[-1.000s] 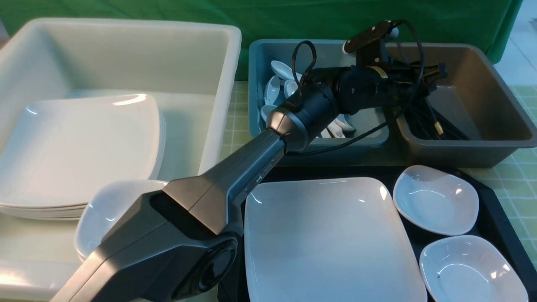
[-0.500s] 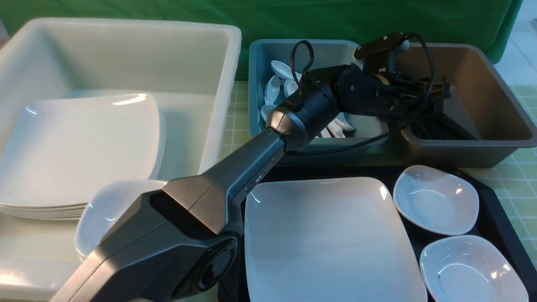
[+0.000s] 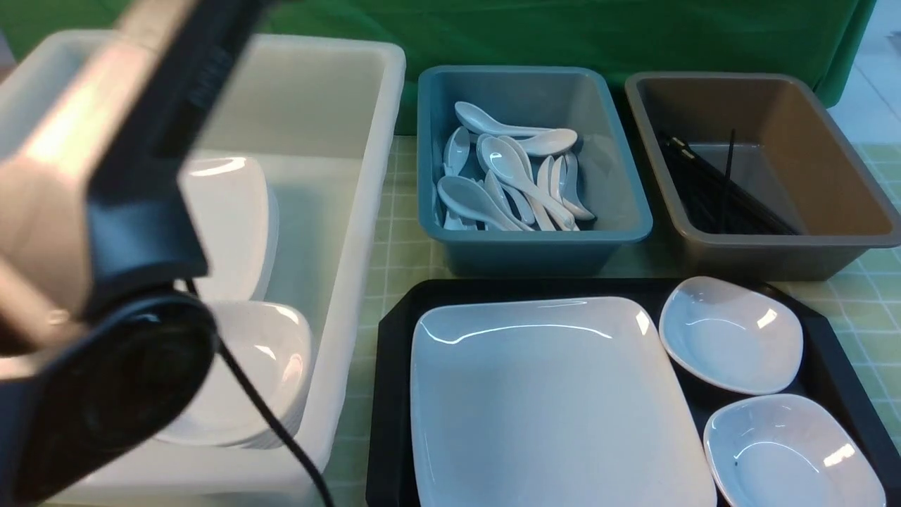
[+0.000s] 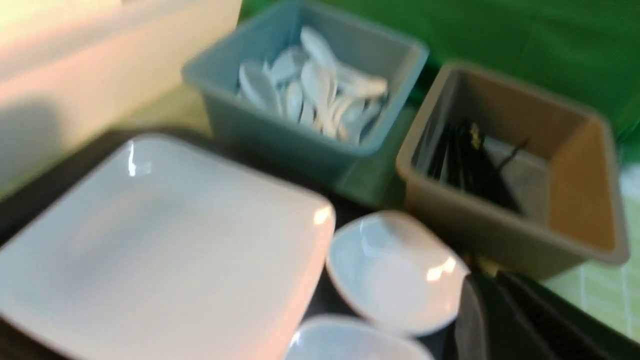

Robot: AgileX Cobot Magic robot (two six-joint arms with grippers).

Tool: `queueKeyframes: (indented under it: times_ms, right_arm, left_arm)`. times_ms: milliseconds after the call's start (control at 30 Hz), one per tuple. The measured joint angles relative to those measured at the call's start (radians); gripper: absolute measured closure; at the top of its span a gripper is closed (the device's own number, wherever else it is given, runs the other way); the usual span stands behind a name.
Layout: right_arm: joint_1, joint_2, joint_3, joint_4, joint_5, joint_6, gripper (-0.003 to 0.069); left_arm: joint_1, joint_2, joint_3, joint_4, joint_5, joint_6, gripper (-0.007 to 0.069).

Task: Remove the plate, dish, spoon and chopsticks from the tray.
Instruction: Use the right arm to grab a small plate from the dinner plate

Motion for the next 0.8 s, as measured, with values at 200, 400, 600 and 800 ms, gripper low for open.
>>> queueKeyframes:
  times_ms: [200, 400, 600, 800]
  right_arm:
    - [0.0, 0.134, -0.067, 0.0, 0.152, 0.001, 0.0652]
    - [0.0, 0.169, -0.091, 0.001, 0.243, 0.001, 0.0645]
    - [0.0, 0.195, -0.091, 0.024, 0.341, 0.002, 0.0633]
    - [0.0, 0.345, -0.091, 0.028, 0.418, 0.023, 0.0627]
  left_arm:
    - [0.001, -0.113, 0.154, -0.191, 0.007, 0.072, 0.0636]
    - [0.005, -0.302, 0.585, -0.086, 0.012, 0.102, 0.0636]
    - [0.097, -0.606, 1.035, 0.074, 0.013, 0.109, 0.0636]
    - [0.294, -0.981, 1.561, 0.079, -0.03, 0.062, 0.0636]
